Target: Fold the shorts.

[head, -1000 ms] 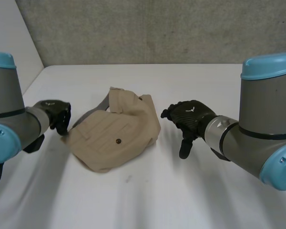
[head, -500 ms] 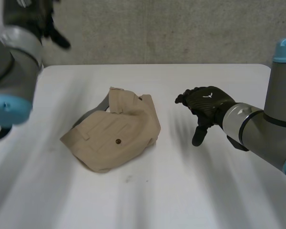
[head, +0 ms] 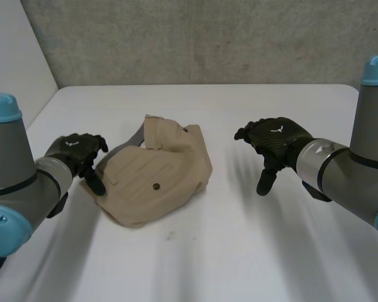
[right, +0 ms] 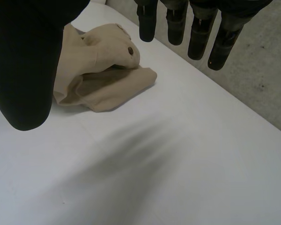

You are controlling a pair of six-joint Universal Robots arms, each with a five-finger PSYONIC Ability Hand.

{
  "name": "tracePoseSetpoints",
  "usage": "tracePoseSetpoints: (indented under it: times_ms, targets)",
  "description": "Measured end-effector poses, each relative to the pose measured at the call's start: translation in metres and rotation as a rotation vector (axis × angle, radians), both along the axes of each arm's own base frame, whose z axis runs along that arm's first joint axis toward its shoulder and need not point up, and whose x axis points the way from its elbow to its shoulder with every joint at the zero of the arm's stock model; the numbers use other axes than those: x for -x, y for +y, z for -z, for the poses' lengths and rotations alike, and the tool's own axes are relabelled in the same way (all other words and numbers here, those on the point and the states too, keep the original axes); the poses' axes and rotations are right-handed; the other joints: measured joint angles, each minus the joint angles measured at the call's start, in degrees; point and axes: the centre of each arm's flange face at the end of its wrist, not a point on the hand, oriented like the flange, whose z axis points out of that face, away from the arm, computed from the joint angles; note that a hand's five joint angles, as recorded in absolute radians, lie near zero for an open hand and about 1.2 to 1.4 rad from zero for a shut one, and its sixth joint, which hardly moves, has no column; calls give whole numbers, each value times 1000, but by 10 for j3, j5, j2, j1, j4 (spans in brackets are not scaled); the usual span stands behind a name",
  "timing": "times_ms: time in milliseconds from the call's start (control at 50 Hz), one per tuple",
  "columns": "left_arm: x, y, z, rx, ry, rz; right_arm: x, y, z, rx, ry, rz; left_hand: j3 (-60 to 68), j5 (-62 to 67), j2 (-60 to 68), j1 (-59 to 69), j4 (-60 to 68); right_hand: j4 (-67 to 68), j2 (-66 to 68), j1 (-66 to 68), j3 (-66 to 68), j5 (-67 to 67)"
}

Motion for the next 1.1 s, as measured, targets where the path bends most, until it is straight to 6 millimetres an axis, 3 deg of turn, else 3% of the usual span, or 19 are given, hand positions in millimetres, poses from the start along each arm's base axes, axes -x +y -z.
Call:
tracePoseSetpoints:
  times_ms: [260,280,300,320,440,560,580,640,660,720,760,840,900,920,960,1000,1040,1060,1100]
  targets:
    - [-6,-25,22,-42,-22,-40,1,-1,3,-8,7,6,165,157,163,165,164,0,0,0,0,0]
    - [-9,-32,27,-54,-23,-52,2,-1,3,-8,8,9,301,287,300,308,301,0,0,0,0,0]
    - [-9,-32,27,-54,-23,-52,2,-1,3,-8,8,9,301,287,300,308,301,0,0,0,0,0]
    - [-10,-35,29,-63,-24,-57,2,-1,3,-8,8,11,375,363,382,397,376,0,0,0,0,0]
    - [-10,-42,32,-81,-21,-62,4,-3,1,-1,7,18,461,426,468,434,467,0,0,0,0,0]
    - [-7,-52,8,7,2,-65,4,-4,-1,6,4,17,461,426,468,434,467,0,0,0,0,0]
    - [-5,-63,-22,117,26,-83,4,-4,-1,8,4,17,461,426,468,434,467,0,0,0,0,0]
    - [-5,-77,-72,300,69,-127,4,-4,-3,14,1,17,461,426,468,434,467,0,0,0,0,0]
    - [-3,-82,-99,398,96,-147,4,-5,-4,18,-1,17,462,426,468,434,468,0,0,0,0,0]
    - [4,-82,-146,565,155,-169,4,-5,-6,25,-4,18,466,426,468,434,468,0,0,0,0,0]
    - [14,-76,-168,645,194,-160,4,-6,-8,30,-6,20,467,426,468,434,468,0,0,0,0,0]
    - [69,-32,-211,797,310,-36,11,-13,-19,60,-20,46,467,426,468,434,468,0,0,0,0,0]
    - [106,-1,-204,787,328,70,21,-21,-27,84,-30,82,467,426,468,434,468,0,0,0,0,0]
    - [106,-1,-204,787,328,70,21,-21,-27,84,-30,82,467,426,468,434,468,0,0,0,0,0]
    - [148,40,-173,712,304,211,33,-31,-35,106,-38,122,467,426,468,434,468,0,0,0,0,0]
    - [171,67,-144,646,269,301,42,-38,-40,121,-44,152,469,426,469,434,470,0,0,0,0,0]
    - [177,76,-134,623,256,328,44,-40,-41,125,-46,159,469,426,469,434,470,0,0,0,0,0]
    - [195,106,-96,540,203,419,51,-46,-45,137,-49,183,469,426,469,434,470,0,0,0,0,0]
    - [198,110,-89,527,194,432,54,-49,-47,144,-51,195,470,426,471,434,470,0,0,0,0,0]
